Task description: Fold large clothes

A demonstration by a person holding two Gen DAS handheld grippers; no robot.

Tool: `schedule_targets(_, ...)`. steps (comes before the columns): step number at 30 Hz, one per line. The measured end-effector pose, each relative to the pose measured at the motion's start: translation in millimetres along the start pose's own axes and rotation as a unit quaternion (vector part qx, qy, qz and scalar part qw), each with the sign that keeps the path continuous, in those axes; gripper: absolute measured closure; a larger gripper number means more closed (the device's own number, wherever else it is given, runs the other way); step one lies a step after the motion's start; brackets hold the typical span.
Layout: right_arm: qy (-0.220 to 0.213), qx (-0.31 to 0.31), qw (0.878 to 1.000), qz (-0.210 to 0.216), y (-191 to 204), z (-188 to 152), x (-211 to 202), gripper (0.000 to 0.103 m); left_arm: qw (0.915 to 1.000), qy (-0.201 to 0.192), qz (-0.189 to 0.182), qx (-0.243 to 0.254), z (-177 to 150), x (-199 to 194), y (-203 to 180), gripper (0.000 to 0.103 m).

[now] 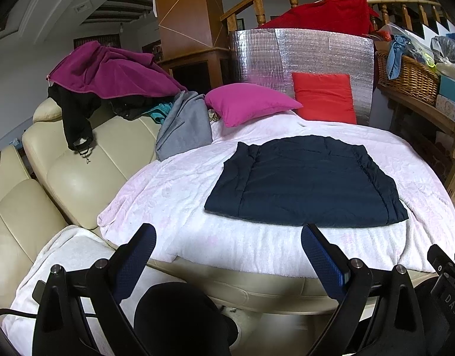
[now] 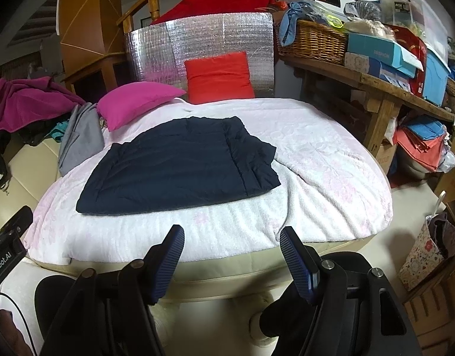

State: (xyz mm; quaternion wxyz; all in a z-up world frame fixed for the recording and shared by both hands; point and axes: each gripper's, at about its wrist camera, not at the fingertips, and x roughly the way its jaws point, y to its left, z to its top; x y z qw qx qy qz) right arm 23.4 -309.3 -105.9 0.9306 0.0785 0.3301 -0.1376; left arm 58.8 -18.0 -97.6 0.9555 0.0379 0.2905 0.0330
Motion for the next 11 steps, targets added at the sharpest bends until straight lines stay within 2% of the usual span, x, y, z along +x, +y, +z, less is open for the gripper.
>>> schedule_targets(11,0.000,0.003,1.000,0.001,4,16,16,0.032,1.0000,0.001,0.003,0.003,9,19,-4,0.005)
